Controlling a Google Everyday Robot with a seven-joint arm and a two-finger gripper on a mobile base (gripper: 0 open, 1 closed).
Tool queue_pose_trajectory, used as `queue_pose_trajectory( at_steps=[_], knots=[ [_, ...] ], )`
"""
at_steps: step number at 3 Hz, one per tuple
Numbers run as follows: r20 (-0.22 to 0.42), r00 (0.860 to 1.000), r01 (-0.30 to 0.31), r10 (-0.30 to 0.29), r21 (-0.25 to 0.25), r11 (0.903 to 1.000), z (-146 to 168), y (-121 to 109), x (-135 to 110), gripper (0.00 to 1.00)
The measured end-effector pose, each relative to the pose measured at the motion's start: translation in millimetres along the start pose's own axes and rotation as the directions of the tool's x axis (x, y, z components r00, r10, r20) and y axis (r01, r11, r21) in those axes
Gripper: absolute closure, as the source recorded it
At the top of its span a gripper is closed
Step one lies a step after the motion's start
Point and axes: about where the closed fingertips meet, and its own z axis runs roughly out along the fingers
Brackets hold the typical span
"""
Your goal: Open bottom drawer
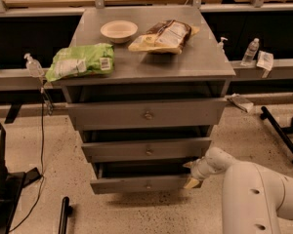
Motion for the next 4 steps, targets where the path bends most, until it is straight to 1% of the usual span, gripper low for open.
queue_pose_trajectory(
  at_steps=[1,2,3,4],
  knots=[
    [0.001,1.000,0.013,-0.013,-0.011,0.9999,1,0,-9,0.56],
    [-0.009,1.000,0.026,-0.026,-0.009,0.9996,-9,-5,-18,0.80],
    [-0.006,0.999,0.054,-0.054,-0.016,0.9984,-9,-17,-28,1.00],
    [-0.002,0.997,0.081,-0.081,-0.009,0.9967,0,-30,-27,1.00]
  ],
)
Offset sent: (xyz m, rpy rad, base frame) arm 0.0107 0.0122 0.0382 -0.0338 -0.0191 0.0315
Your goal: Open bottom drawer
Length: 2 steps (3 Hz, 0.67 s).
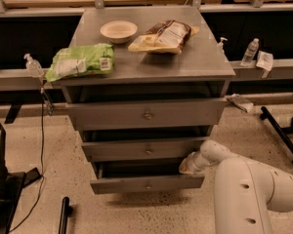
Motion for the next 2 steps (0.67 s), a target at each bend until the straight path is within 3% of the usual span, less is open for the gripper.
queue_pose_trajectory(
  at_steps=[2],
  knots=[
    [-0.015,1.000,0.008,-0.008,0.005,1.0000,28,8,5,1.00]
  ],
)
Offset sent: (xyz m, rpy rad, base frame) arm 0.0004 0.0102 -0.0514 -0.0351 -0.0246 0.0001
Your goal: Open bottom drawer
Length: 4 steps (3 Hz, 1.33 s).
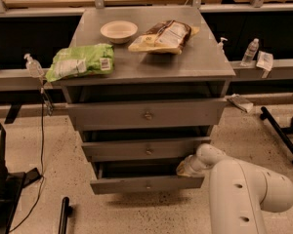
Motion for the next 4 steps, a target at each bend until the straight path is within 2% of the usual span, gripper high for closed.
queue_pose_trajectory(
  at_steps=[3,4],
  knots=[
    [-0.002,1.000,0.002,-0.002,-0.008,1.0000,4,6,0,1.00],
    [0.012,1.000,-0.001,0.002,-0.045,0.9990,6,18,0,1.00]
  ],
)
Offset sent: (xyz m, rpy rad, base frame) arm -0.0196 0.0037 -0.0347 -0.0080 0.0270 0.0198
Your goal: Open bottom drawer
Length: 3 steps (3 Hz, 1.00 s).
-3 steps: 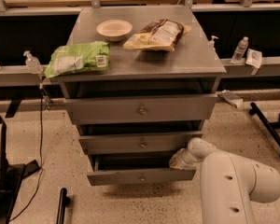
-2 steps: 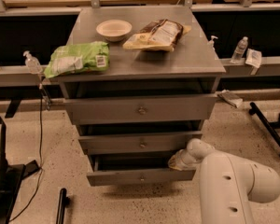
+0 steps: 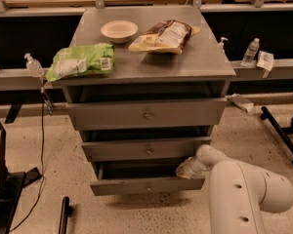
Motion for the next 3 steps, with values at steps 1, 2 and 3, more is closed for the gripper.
queue_pose_trajectory(
  at_steps=[1,2,3],
  knots=[
    [0.001,1.000,0.000,0.000,-0.002,1.0000,0,1,0,1.00],
    [0.001,1.000,0.000,0.000,-0.002,1.0000,0,1,0,1.00],
    [0.017,1.000,-0.011,0.012,-0.038,0.9992,2,12,-1,1.00]
  ],
)
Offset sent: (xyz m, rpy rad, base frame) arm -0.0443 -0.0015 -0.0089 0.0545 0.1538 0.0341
